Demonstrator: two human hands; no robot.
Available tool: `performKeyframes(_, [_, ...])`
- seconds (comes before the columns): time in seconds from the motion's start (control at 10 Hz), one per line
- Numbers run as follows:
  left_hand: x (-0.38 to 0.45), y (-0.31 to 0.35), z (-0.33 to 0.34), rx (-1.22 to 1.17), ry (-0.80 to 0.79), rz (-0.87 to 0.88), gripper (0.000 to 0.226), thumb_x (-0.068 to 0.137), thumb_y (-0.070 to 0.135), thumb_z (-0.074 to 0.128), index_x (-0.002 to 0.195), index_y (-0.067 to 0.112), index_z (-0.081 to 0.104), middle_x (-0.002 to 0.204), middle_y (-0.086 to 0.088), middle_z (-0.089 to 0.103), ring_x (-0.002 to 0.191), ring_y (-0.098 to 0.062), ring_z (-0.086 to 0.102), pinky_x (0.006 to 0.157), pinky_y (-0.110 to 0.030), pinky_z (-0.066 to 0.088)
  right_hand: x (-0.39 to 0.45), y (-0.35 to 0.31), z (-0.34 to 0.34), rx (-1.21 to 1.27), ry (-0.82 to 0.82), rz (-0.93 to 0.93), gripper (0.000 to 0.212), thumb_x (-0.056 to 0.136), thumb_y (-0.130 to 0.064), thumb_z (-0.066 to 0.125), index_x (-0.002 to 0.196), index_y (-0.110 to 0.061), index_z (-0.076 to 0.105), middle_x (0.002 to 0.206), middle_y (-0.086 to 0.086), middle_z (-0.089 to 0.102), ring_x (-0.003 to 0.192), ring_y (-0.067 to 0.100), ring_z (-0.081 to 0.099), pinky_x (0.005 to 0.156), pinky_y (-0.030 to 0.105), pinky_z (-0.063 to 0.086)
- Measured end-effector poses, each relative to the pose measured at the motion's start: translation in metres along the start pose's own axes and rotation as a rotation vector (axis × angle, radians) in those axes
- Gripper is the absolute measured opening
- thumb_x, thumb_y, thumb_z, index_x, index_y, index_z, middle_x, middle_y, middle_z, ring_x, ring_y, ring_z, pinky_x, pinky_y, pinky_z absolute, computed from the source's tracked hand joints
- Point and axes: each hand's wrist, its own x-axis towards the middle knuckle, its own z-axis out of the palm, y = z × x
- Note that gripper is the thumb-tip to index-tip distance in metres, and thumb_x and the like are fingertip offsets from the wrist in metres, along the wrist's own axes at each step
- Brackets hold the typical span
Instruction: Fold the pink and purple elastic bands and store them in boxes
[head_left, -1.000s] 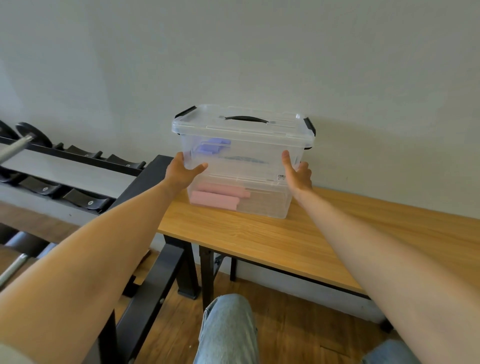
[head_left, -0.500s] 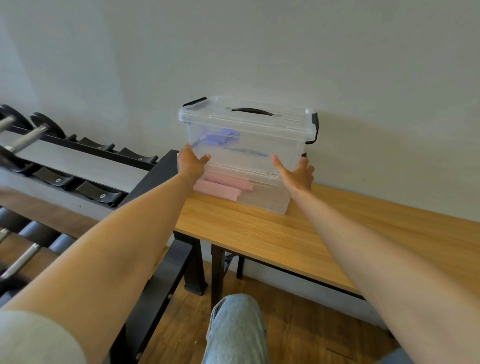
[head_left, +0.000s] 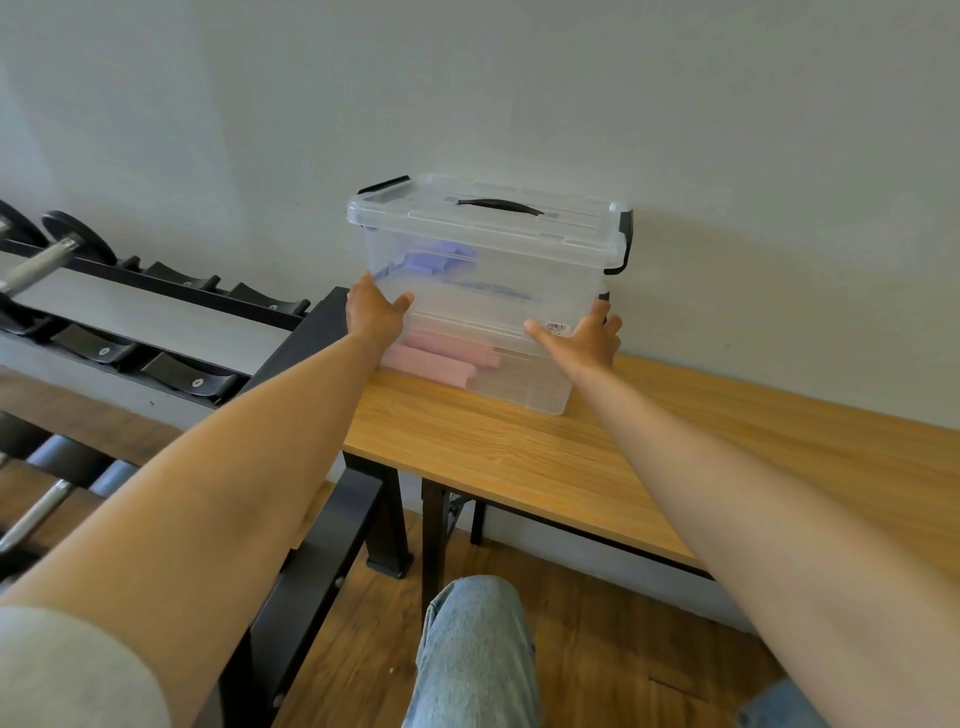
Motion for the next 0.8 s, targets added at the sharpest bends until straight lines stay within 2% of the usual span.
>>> performKeyframes(0.1, [-0.011,0.005,0.003,0.049,0.014,-0.006,0.081,0.102,0.037,0.06,0.162,0.005,0.016,0.164,-0.017,0.029,0.152,-0.037,0.026,0.123,-0.048,0.028,0.001,-0.003,-0.006,-0.022,-0.057,0.028,0.113,0.079,-0.059,0.081,0.16,-0.017,0.015,0.164,0.012,0.017,0.151,0.037,0.023,0.117,0.053,0.036])
performKeyframes(0.2, [-0.025,0.01,0.005,0.108,-0.001,-0.004,0.085,0.102,0.042,0.058,0.162,0.003,0.011,0.167,-0.016,0.022,0.154,-0.038,0.019,0.122,-0.05,0.027,0.001,-0.006,-0.013,-0.049,-0.115,0.05,0.116,0.078,-0.059,0.082,0.16,-0.017,0.012,0.165,0.013,0.016,0.152,0.037,0.023,0.118,0.053,0.035])
performKeyframes(0.3, [-0.047,0.021,0.01,0.183,-0.034,-0.017,0.086,0.103,0.045,0.053,0.161,0.001,0.008,0.168,-0.016,0.015,0.153,-0.039,0.017,0.117,-0.05,0.032,-0.002,-0.007,-0.018,-0.014,-0.137,0.103,0.119,0.075,-0.059,0.084,0.161,-0.016,0.014,0.164,0.013,0.021,0.15,0.037,0.028,0.119,0.053,0.036])
performKeyframes(0.4, [-0.078,0.043,0.019,0.268,0.008,0.041,0.07,0.102,0.041,0.055,0.152,0.001,0.026,0.156,-0.02,0.03,0.141,-0.039,0.032,0.108,-0.049,0.04,-0.008,-0.01,-0.024,0.002,-0.158,0.141,0.123,0.073,-0.059,0.086,0.161,-0.015,0.013,0.163,0.014,0.024,0.148,0.038,0.033,0.118,0.053,0.037])
performKeyframes(0.5, [-0.103,0.069,0.04,0.134,-0.049,0.182,0.043,0.099,0.028,0.061,0.134,0.007,0.046,0.135,-0.015,0.05,0.124,-0.032,0.049,0.099,-0.043,0.045,-0.017,-0.012,-0.038,-0.007,-0.185,0.131,0.123,0.074,-0.057,0.086,0.161,-0.013,0.011,0.163,0.015,0.023,0.148,0.038,0.034,0.118,0.052,0.037])
performKeyframes(0.6, [-0.131,0.102,0.057,-0.022,-0.181,0.284,0.013,0.095,0.018,0.063,0.107,0.012,0.062,0.106,-0.005,0.065,0.102,-0.026,0.063,0.082,-0.034,0.05,-0.024,-0.012,-0.06,0.019,-0.18,0.123,0.11,0.082,-0.052,0.082,0.16,-0.012,0.016,0.163,0.015,0.025,0.147,0.037,0.036,0.116,0.048,0.039])
performKeyframes(0.7, [-0.157,0.134,0.074,-0.115,-0.305,0.365,0.006,0.095,0.015,0.062,0.094,0.013,0.067,0.093,-0.003,0.067,0.093,-0.023,0.064,0.079,-0.032,0.051,-0.027,-0.006,-0.088,0.081,-0.184,0.119,0.087,0.089,-0.043,0.077,0.155,-0.01,0.03,0.158,0.014,0.038,0.142,0.033,0.045,0.107,0.04,0.043])
performKeyframes(0.8, [-0.172,0.16,0.09,-0.247,-0.426,0.294,0.013,0.095,0.022,0.061,0.085,0.015,0.068,0.093,-0.01,0.073,0.089,-0.026,0.069,0.083,-0.041,0.059,-0.029,0.004,-0.115,0.132,-0.131,0.096,0.039,0.095,-0.028,0.067,0.127,-0.008,0.058,0.137,0.021,0.06,0.124,0.034,0.061,0.1,0.045,0.053])
